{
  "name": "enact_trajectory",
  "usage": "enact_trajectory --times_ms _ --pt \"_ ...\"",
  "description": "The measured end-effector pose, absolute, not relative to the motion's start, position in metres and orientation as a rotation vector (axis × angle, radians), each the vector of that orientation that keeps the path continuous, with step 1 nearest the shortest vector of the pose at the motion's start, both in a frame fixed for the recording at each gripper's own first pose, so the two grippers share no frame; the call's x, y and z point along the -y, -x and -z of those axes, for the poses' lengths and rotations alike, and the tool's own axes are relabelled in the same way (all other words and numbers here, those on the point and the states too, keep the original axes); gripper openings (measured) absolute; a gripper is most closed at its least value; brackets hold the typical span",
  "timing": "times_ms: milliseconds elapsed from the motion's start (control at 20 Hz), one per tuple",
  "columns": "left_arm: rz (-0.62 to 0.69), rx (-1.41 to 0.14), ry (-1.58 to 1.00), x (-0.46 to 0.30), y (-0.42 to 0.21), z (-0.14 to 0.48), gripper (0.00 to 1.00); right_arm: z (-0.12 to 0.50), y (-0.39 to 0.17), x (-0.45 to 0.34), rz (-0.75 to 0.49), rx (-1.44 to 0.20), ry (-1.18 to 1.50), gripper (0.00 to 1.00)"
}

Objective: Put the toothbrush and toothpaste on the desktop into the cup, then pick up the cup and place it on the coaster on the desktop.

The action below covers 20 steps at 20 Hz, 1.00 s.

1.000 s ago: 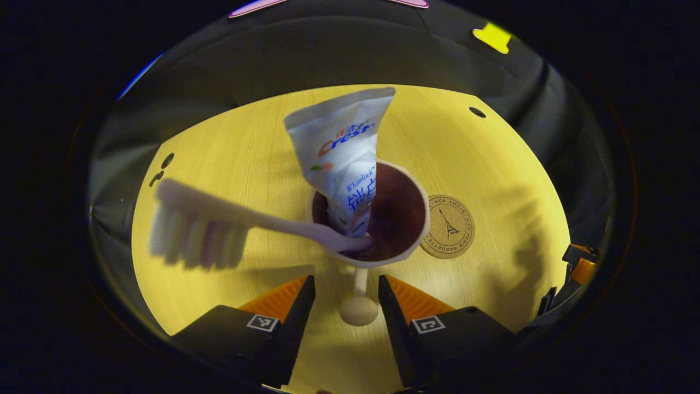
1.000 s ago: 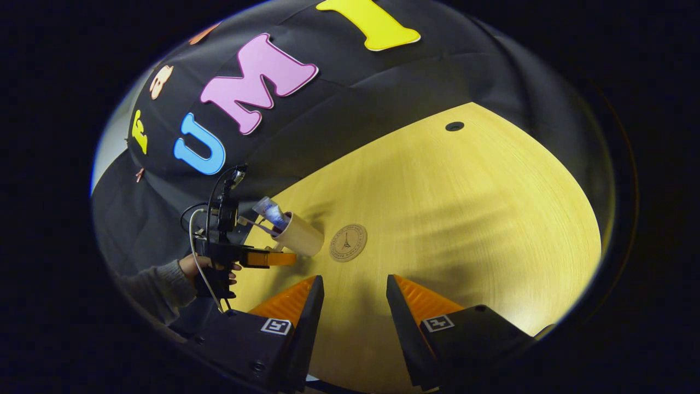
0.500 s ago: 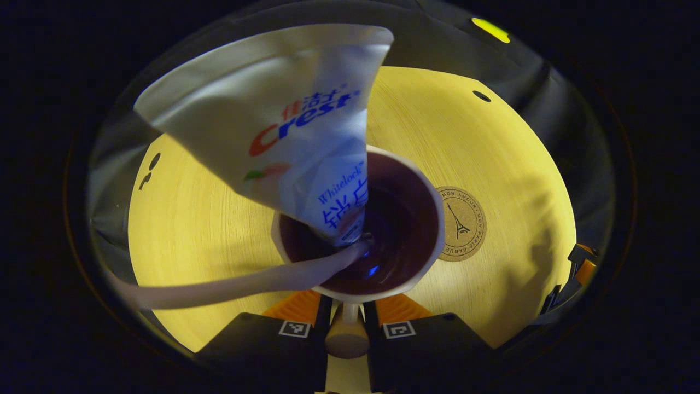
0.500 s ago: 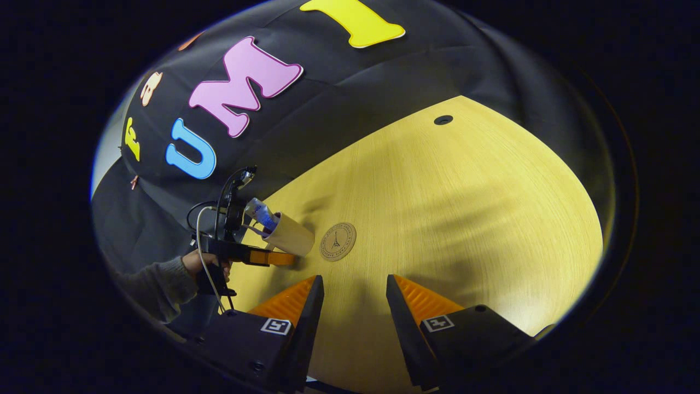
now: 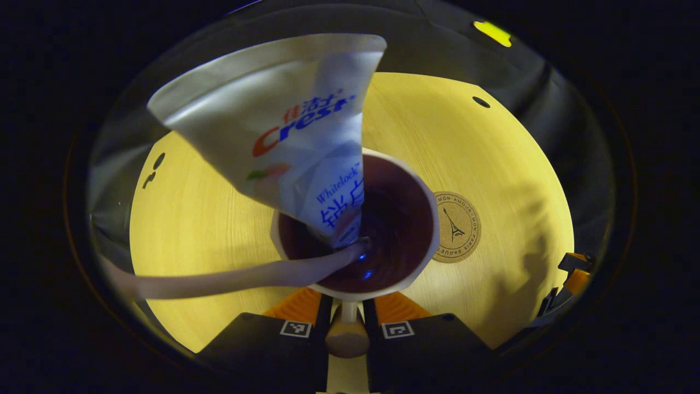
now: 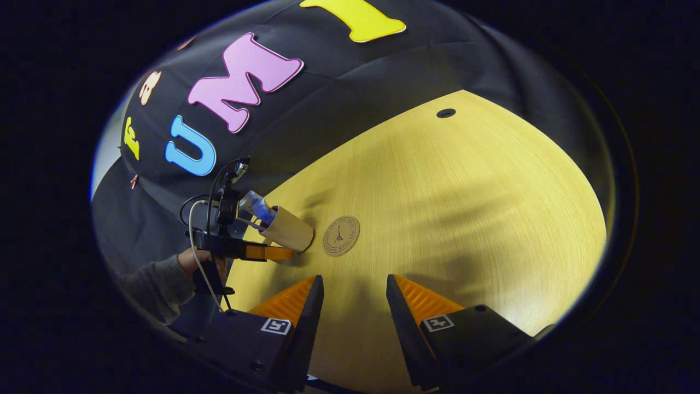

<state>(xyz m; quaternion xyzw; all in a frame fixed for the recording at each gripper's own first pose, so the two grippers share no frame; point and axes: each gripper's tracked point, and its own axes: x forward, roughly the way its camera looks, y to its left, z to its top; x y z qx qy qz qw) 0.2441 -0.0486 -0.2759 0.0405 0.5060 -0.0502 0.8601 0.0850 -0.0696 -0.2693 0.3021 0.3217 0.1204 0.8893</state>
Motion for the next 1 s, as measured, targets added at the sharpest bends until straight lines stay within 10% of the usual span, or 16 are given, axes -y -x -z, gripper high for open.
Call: enact_trajectory --times_ms 1000 --pt "0.220 -1.037 -0.173 0.150 -0.248 0.271 0.32 0.269 -0.053 0.118 -0.178 -0.639 -0.701 0.71"
